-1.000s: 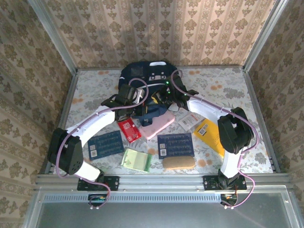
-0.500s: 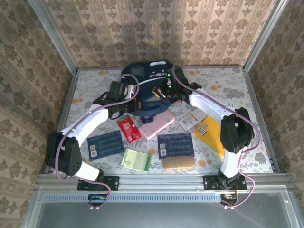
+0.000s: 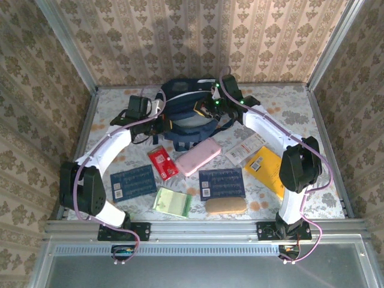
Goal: Pack the student bag
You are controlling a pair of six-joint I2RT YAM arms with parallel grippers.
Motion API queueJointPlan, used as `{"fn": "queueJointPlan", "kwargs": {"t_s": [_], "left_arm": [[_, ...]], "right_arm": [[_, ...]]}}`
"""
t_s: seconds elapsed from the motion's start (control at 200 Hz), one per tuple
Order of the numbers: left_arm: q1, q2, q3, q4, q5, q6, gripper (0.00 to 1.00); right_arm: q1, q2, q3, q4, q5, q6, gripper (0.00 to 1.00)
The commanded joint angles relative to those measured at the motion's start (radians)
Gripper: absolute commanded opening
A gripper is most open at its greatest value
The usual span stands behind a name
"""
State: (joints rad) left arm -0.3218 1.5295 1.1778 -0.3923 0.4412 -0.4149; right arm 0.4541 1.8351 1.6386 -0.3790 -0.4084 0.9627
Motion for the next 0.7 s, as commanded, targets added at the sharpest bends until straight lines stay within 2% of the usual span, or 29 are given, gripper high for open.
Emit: {"fn": "queueJointPlan", "kwargs": {"t_s": [0.0,0.085,0.17,0.235,0.345,0.49,0.52,0.695], "left_arm": [[0.055,0.031,0.025,-0.037,-0.087,0.018,0.0],[0.043,0.024,0.021,-0.017,-0.048,0.024,0.0],[0.001,0.003,0.014,0.011,-0.038,0.022,0.0],[-0.041,-0.012,0.007,0.027,-0.047,0.023,0.0],[-0.102,-0.022,0.0,0.047,-0.064,0.006,0.0],[-0.128,-0.021,-0.01,0.063,-0.079,-0.01,0.0],[-0.161,-0.02,-0.011,0.065,-0.079,-0.013,0.0],[-0.194,-0.014,-0.002,0.081,-0.094,-0.026,0.0]], "right_arm": [[-0.047,-0.025,0.054,-0.043,0.006,-0.06,0.0],[-0.05,-0.029,0.025,-0.019,0.019,-0.031,0.0],[-0.048,-0.022,-0.025,0.053,-0.005,0.052,0.1],[-0.042,-0.018,-0.07,0.109,-0.004,0.134,0.23],[-0.029,-0.015,-0.165,0.257,-0.004,0.267,0.33],[-0.01,-0.014,-0.236,0.382,-0.002,0.371,0.43],[-0.003,-0.014,-0.246,0.398,0.0,0.382,0.45],[0.049,-0.029,-0.253,0.386,0.041,0.416,0.52]]}}
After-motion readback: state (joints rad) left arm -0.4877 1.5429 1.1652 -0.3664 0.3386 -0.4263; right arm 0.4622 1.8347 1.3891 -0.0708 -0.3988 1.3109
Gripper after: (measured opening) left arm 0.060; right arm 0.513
